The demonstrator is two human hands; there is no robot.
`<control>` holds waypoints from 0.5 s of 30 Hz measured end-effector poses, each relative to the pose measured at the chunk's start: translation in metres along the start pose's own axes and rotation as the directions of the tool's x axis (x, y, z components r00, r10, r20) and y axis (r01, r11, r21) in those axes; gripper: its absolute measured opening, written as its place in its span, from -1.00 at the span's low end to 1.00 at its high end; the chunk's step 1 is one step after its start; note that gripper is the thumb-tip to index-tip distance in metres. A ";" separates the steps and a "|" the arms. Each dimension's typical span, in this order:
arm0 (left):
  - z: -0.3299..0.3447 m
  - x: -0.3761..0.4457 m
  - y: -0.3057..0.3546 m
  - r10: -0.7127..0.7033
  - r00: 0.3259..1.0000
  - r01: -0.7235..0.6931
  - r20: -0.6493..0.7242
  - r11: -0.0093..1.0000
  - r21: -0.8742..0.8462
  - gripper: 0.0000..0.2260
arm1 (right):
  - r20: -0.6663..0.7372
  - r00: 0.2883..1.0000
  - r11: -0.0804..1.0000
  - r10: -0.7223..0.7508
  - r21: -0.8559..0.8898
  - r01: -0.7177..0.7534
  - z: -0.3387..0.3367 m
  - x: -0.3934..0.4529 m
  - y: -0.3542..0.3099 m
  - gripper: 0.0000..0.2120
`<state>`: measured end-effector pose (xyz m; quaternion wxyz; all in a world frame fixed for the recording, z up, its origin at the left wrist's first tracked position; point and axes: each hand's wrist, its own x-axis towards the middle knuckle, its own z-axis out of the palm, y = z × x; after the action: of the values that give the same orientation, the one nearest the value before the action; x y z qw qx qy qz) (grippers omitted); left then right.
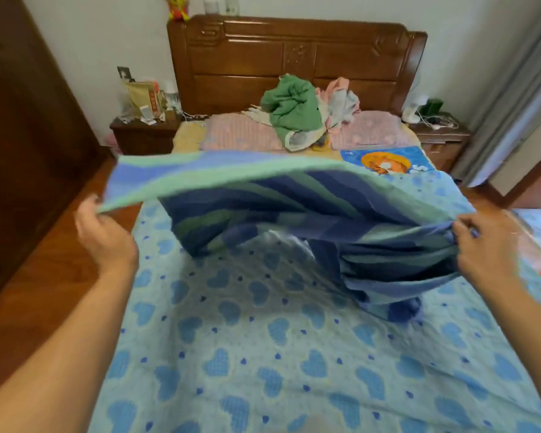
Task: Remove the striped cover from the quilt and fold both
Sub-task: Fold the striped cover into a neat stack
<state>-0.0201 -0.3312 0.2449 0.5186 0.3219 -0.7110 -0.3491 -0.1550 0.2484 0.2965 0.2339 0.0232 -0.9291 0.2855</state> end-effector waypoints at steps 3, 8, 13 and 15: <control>-0.041 -0.085 -0.074 -0.194 0.941 0.026 0.276 0.858 0.514 -0.76 | 0.118 0.991 0.998 0.059 -0.024 -0.056 0.011 -0.024 0.011 -0.92; -0.055 -0.179 -0.094 -0.737 0.145 -0.442 0.661 0.549 0.709 -0.62 | 0.222 0.966 0.990 -0.133 -0.006 0.138 0.006 -0.045 -0.015 -0.93; 0.030 -0.218 0.037 -0.322 0.137 -0.066 0.937 0.941 0.333 -0.68 | 0.431 0.812 0.915 -0.393 0.091 0.394 0.005 -0.051 -0.076 -0.93; 0.045 -0.233 0.109 -0.058 0.320 0.041 0.946 0.998 0.047 -0.70 | 0.468 0.780 0.903 -0.414 0.106 0.416 0.003 -0.054 -0.093 -0.93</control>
<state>-0.0148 -0.0732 0.2056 -0.0057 0.0837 -0.8722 -0.4818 -0.0923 0.1640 0.3183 0.0532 0.2966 -0.9299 0.2108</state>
